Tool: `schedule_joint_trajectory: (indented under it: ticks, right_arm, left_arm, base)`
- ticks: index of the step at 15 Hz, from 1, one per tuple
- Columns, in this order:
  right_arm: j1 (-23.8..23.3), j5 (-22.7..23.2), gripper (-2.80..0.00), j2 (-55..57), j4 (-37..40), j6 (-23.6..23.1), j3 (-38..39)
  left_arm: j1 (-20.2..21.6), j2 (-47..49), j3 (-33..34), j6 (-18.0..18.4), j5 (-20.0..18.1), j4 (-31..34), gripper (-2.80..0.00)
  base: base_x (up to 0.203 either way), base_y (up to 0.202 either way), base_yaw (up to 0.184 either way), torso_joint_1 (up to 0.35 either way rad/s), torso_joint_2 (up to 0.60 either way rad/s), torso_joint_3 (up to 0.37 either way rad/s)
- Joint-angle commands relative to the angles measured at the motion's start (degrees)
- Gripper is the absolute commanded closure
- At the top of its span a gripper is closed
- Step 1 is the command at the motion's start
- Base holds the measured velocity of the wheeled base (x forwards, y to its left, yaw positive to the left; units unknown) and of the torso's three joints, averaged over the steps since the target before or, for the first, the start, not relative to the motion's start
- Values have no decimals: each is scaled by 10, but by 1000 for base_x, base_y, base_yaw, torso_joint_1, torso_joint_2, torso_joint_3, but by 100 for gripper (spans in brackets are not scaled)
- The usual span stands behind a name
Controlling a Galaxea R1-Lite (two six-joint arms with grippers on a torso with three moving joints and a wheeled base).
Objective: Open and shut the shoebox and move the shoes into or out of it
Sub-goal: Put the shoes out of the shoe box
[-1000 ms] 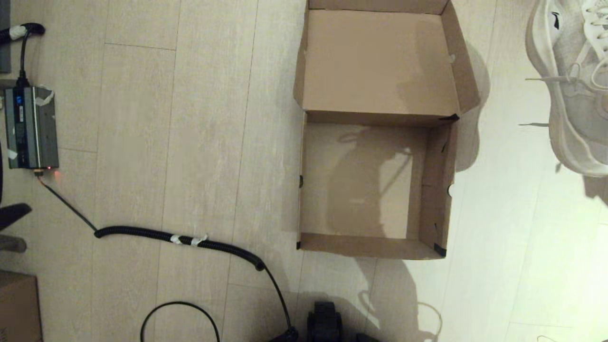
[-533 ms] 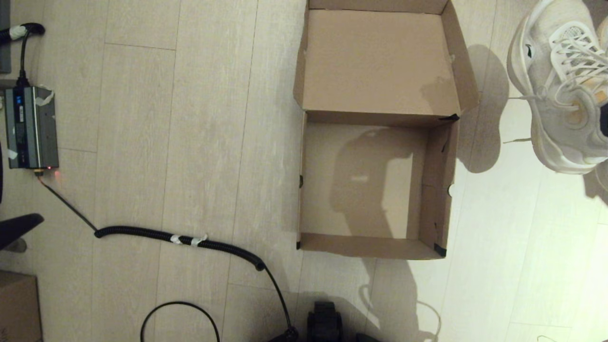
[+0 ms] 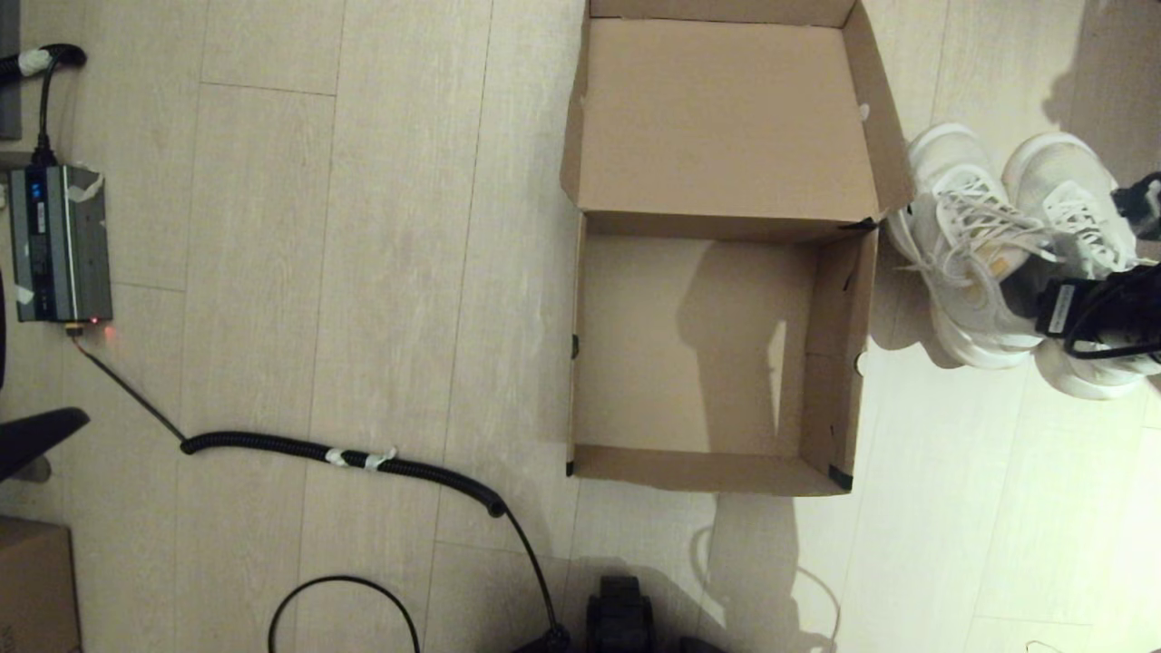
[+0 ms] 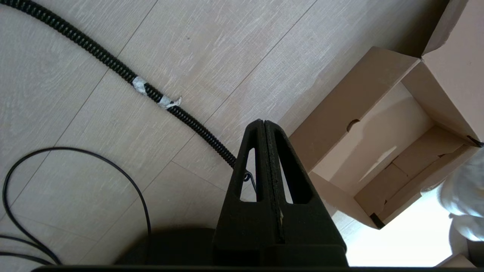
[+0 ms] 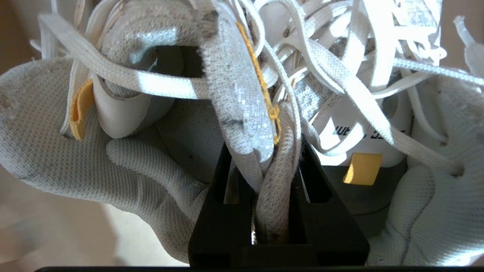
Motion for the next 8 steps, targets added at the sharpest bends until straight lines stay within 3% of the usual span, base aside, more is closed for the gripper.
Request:
schedule_joint_trajectory:
  ticks: [1,3,4,8]
  right_arm:
    - [0,-1,0,66,-42,-9,12]
    - [0,-1,0,88,-81,-43,33]
    - [0,0,-280,91,-82,-45,37]
    - [-1,0,-280,82,-82,-48,52]
  left_arm:
    - [0,2,0,-2,-1,0,0]
    - [0,2,6,-2,-1,0,0]
    - [0,1,12,-2,-1,-1,0]
    - [0,-7,21,-2,-1,-1,0]
  base:
    - [0,0,0,0,0,0]
    - [0,0,0,0,0,0]
    - [0,0,0,0,0,0]
    - [0,0,0,0,0,0]
